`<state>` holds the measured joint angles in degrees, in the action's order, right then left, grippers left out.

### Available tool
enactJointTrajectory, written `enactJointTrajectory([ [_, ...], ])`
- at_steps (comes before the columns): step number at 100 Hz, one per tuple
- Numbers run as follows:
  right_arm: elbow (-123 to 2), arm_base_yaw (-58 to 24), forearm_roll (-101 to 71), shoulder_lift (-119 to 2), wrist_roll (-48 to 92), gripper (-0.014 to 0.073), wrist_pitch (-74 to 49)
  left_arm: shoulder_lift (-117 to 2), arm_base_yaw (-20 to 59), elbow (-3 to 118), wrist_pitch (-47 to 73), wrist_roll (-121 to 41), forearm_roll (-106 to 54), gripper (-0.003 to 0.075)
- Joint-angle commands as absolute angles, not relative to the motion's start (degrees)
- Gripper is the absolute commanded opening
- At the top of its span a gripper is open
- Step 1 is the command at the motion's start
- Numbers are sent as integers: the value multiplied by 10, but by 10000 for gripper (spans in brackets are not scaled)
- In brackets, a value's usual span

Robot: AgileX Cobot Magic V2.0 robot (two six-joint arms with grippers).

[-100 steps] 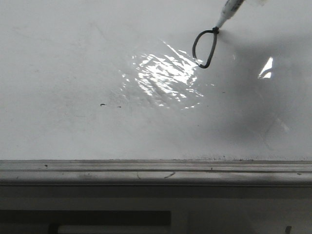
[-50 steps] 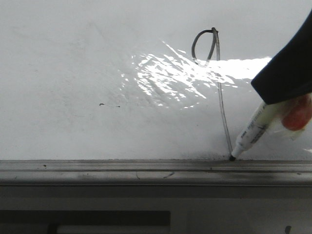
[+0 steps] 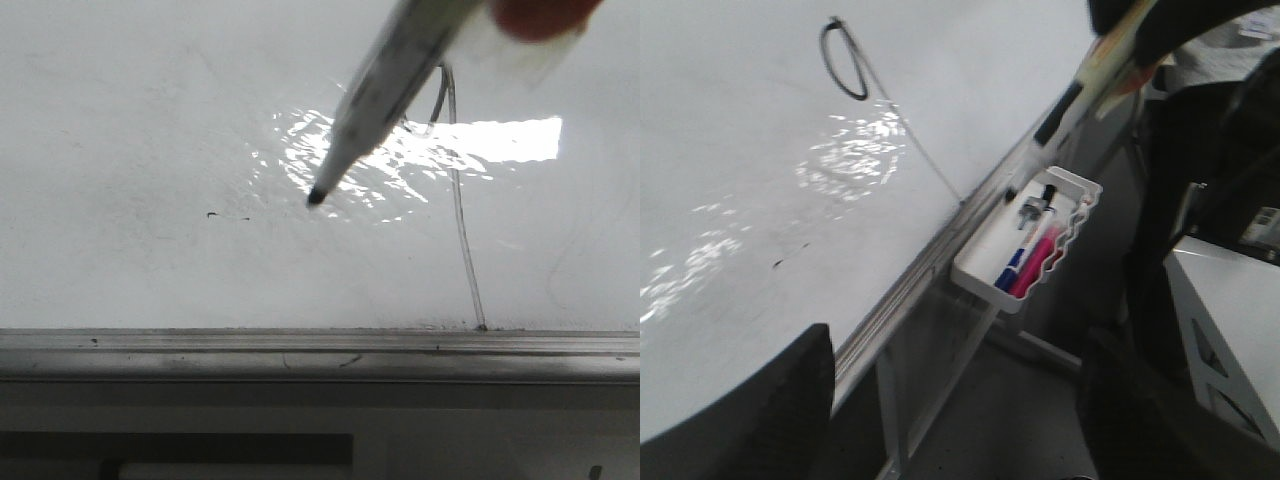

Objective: Write number 9 on whiteboard

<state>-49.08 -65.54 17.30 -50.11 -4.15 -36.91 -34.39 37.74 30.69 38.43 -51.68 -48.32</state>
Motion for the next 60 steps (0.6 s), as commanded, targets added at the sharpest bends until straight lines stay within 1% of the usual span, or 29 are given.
enactJointTrajectory([
  [1,-509,-671,182,-517,-28,-69,-341,-400,378,328,359,-669,-629,438],
  [10,-509,-675,182,-529,-28,-69,-333,-450,378,328,374,-791,-721,401],
  [18,-509,-675,182,-533,-28,-69,-322,-486,378,338,398,-857,-755,398],
  [43,-509,-675,182,-537,-28,-69,-286,-570,380,389,450,-912,-757,398],
  [60,-509,-675,185,-537,-28,-69,-266,-594,403,405,442,-922,-757,398],
])
